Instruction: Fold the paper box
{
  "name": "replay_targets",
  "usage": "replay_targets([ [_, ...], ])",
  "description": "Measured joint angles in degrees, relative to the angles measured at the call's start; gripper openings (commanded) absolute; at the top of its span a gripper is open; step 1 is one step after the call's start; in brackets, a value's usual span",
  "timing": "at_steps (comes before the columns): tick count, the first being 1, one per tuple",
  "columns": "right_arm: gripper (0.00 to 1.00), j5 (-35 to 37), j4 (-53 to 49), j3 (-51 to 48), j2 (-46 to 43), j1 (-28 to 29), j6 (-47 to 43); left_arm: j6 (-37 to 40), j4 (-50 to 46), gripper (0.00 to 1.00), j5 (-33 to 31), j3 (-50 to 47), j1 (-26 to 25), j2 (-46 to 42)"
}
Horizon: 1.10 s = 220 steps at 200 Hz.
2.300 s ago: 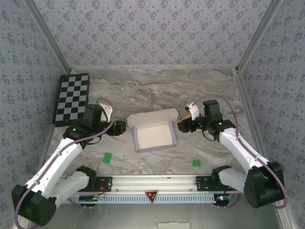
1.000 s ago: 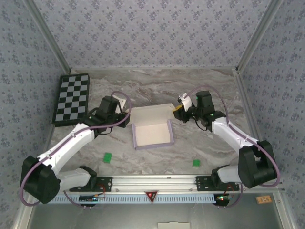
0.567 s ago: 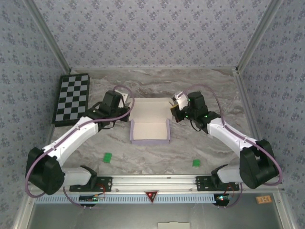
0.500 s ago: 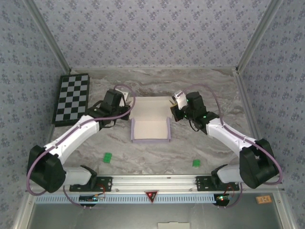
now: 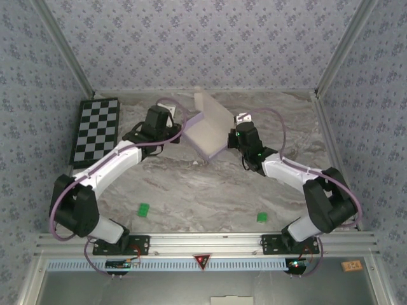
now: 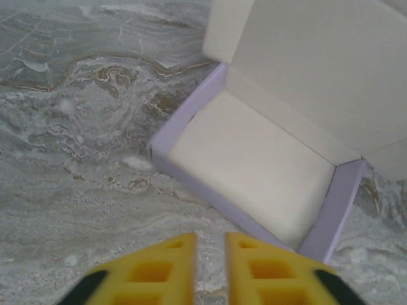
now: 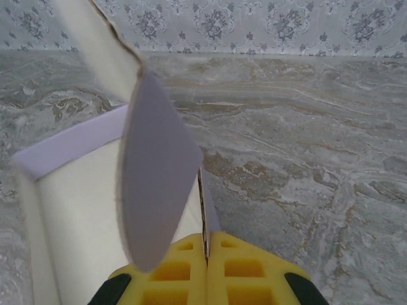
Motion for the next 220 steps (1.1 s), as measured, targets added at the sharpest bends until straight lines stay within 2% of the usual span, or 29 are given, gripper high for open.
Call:
replay_targets([
  [34,0.00,-6.1,0.5,0.3,0.3,-2.3,-1.7,0.1,1.3,0.42,3.7,-0.7,7.0,0.2],
  [66,0.00,-17.6,-2.5,0.3,-1.6,-6.3,-7.1,1.0,2.7,0.52,8.2,-3.9,13.5,-2.0],
  [94,0.00,-27.7,-10.2,1.4,-5.4,-8.9,-13.9,4.1,2.8,0.62,12.9,-4.7,14.1,-3.6],
  [138,0.00,-39.8,-18.4,4.2,-8.6,-12.0,-22.6,7.7,4.5,0.68,19.7,-6.6,14.0,-4.7],
  [174,0.00,-46.7,-22.0,4.6,-8.6,-14.0,-26.6,9.2,4.8,0.69,23.6,-8.3,13.8,-4.7],
  [220,0.00,-50.7,-23.7,4.9,-8.6,-14.9,-28.3,11.0,5.7,0.53,27.4,-8.3,12.4,-3.5],
])
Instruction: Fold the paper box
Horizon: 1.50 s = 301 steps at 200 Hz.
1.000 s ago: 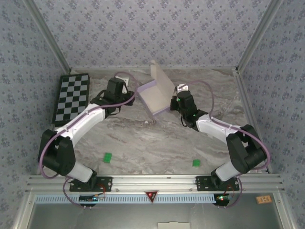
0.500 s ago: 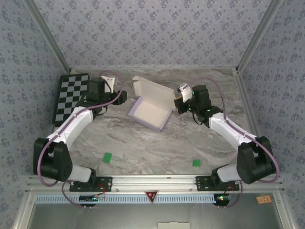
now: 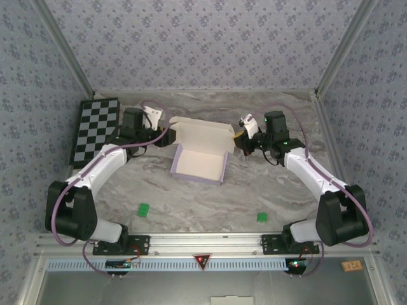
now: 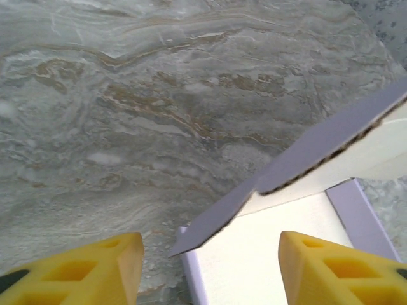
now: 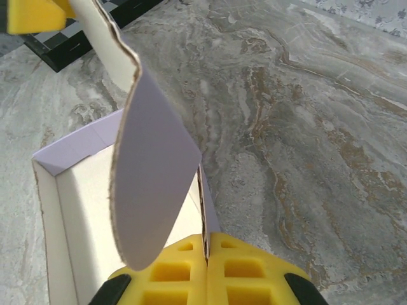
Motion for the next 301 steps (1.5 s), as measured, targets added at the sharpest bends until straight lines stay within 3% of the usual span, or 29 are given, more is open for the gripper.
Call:
replay_targets([
  [46,0.00,-0.7,-0.6,0.0,0.0,-0.1,-0.5,1.3,0.0,0.26,0.9,0.0,-1.2,2.1],
  [129,0.00,4.2,-0.2,0.6,0.3,0.9,0.1,2.2,-0.1,0.07,-3.0,0.1,-3.9,2.3],
  [188,0.00,22.2,9.0,0.6,3.7,8.0,9.6,0.8,4.1,0.00,-7.9,-2.6,-4.4,2.3],
  [241,0.00,40.6,21.5,-1.2,9.6,15.4,16.2,-2.5,11.1,0.00,-9.7,-7.7,-4.5,2.3],
  [301,0.00,52.7,33.8,-4.5,14.0,19.6,19.5,-7.0,21.0,0.00,-11.1,-13.0,-5.7,2.3],
])
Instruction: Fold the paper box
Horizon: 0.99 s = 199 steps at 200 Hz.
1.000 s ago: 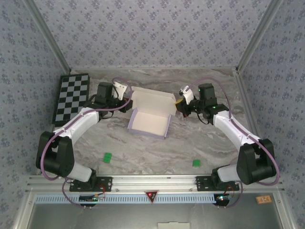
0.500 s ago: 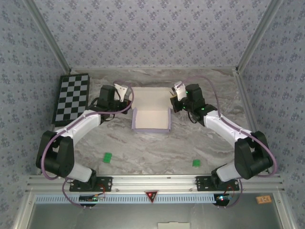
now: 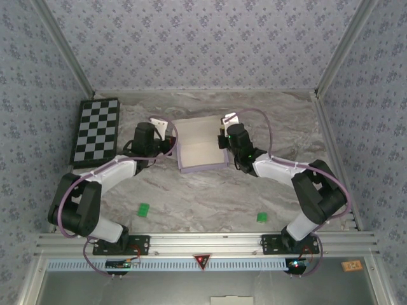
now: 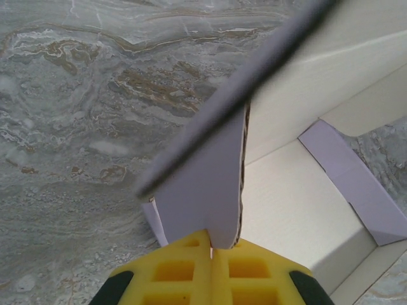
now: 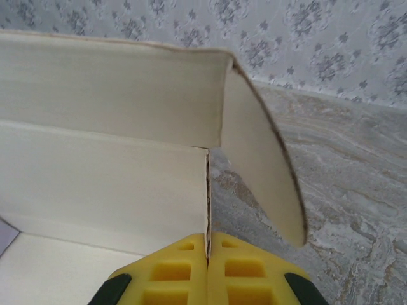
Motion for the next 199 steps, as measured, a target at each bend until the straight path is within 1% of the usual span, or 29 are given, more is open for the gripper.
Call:
replay_targets([
  [80,0.00,7.3,15.1,-8.0,1.6,4.9,-1.0,-5.2,9.7,0.00,-2.4,-7.2,-1.9,0.0],
  [143,0.00,9.4,29.3,-15.5,4.0,9.4,-5.7,-6.2,10.7,0.00,-3.0,-11.6,-3.1,0.0],
  [160,0.00,9.8,33.4,-16.8,5.3,9.9,-7.0,-6.2,9.7,0.07,-3.5,-12.7,-3.1,-1.2],
  [176,0.00,9.8,35.6,-17.5,6.0,10.1,-8.2,-6.0,7.1,0.16,-4.6,-13.2,-3.1,-4.6],
  [193,0.00,9.3,36.3,-17.7,6.1,10.1,-9.2,-5.0,3.8,0.34,-6.4,-13.2,-3.1,-10.3],
  [199,0.00,8.9,36.2,-17.7,6.0,10.1,-9.5,-4.7,2.4,0.42,-7.4,-13.1,-3.1,-12.5],
])
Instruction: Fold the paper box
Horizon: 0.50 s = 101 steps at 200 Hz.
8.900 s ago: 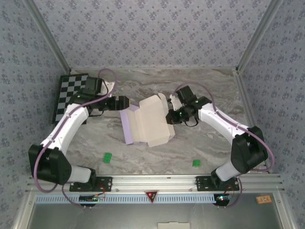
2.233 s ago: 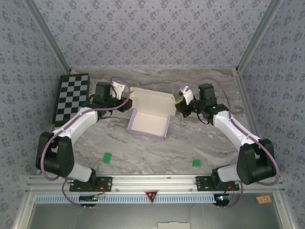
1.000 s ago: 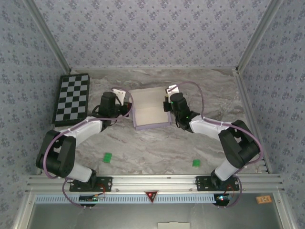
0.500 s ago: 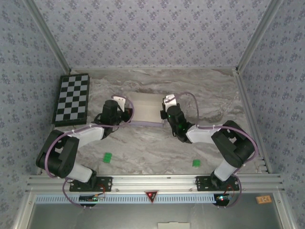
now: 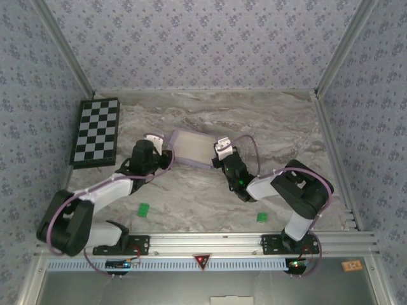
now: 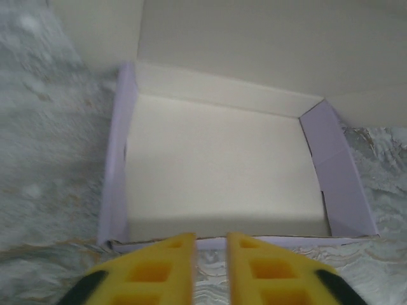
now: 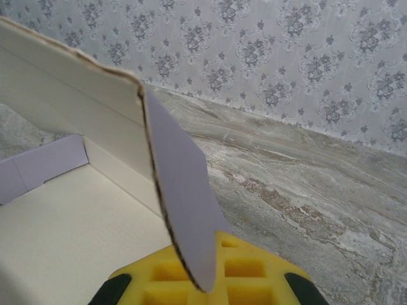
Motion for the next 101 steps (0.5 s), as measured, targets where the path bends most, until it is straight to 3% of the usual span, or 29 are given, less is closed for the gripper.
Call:
replay_targets([
  [22,0.00,-2.5,-2.0,0.0,-1.3,-0.8,-0.8,0.5,-6.1,0.58,-2.9,2.3,1.2,-5.0],
  [57,0.00,-9.5,-9.2,0.0,-6.7,-4.2,-1.0,1.9,-11.7,0.72,-3.3,6.4,7.7,-5.6],
  [77,0.00,-14.2,-13.3,0.0,-9.6,-6.8,-0.9,3.5,-14.0,0.79,-2.1,8.5,9.2,-2.6],
  [101,0.00,-19.8,-17.9,0.1,-12.3,-10.0,-0.7,5.5,-15.2,0.80,1.0,11.9,9.3,2.3],
])
